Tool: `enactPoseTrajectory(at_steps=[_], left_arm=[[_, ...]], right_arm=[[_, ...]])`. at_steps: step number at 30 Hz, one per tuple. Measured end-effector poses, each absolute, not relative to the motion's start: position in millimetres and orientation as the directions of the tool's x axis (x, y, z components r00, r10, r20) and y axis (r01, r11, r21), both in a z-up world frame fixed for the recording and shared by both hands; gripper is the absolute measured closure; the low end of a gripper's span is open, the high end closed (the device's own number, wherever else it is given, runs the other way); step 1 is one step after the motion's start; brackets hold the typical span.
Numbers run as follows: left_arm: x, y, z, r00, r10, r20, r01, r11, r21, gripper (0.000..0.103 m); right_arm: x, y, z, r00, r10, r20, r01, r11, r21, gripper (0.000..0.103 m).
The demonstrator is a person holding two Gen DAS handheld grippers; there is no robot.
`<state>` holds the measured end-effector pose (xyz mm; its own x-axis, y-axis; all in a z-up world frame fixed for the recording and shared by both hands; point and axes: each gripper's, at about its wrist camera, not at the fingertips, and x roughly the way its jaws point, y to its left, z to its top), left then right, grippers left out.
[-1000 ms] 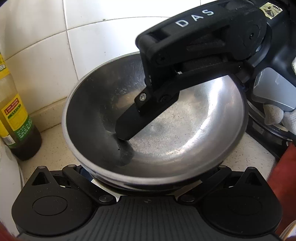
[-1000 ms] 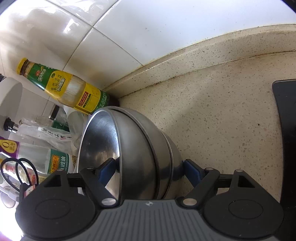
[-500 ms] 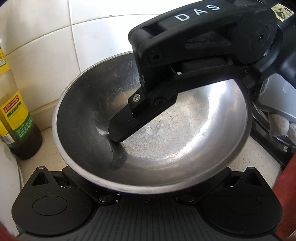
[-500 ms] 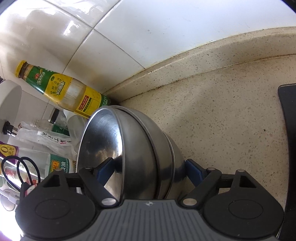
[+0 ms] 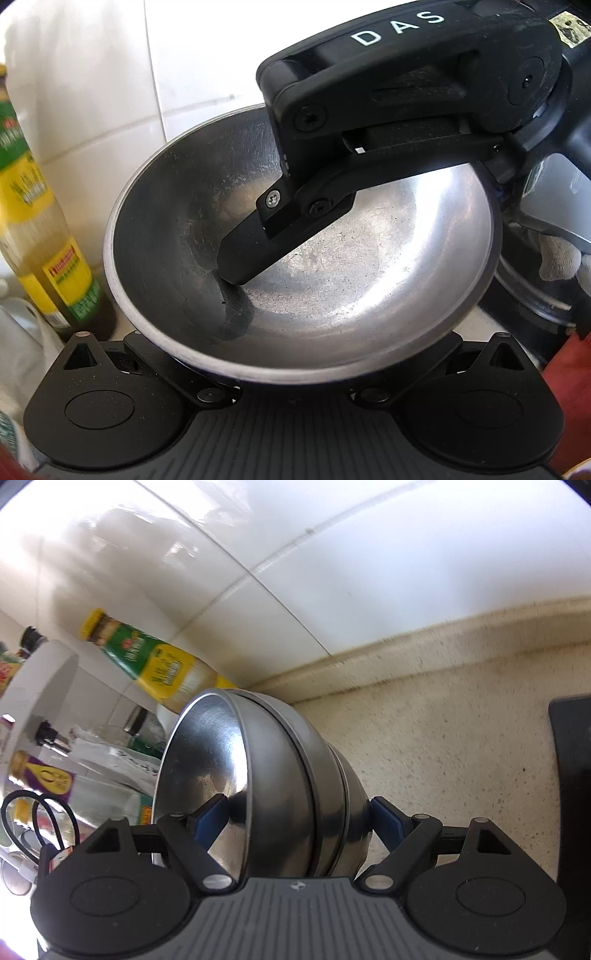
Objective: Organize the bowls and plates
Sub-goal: 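Carry the nested bowls over the floral plate stack on the red cloth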
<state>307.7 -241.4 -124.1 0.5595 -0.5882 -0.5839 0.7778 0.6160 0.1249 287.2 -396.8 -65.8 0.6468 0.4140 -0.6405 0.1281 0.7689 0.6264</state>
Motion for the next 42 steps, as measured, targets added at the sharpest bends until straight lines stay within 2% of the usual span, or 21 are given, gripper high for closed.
enactPoseTrajectory(at_steps=[10,17,23,33,42], left_arm=[[251,-215,-78,0.625,-0.603,-0.496,0.753,0.632,0.180,0.000],[187,-193,-56,0.642,-0.587,-0.493,0.743,0.637,0.208,0.000],[131,-181,-59,0.636,-0.556,-0.535,0.735,0.647,0.202,0.000],[55,-163,-106,0.567,-0.501,-0.653,0.733,0.669,0.123,0.000],[29,-150,-125,0.509,-0.446,-0.736,0.728,0.679,0.092,0.000]], right_arm=[[238,-374,-5,0.708,0.395,-0.586,0.057,0.795,0.604,0.022],[183,-351,19,0.707,0.419,-0.569,0.028,0.788,0.615,0.022],[134,-337,14,0.679,0.456,-0.575,0.029,0.766,0.642,0.022],[71,-320,-40,0.574,0.522,-0.632,0.087,0.728,0.680,0.022],[51,-316,-87,0.505,0.558,-0.658,0.156,0.691,0.706,0.022]])
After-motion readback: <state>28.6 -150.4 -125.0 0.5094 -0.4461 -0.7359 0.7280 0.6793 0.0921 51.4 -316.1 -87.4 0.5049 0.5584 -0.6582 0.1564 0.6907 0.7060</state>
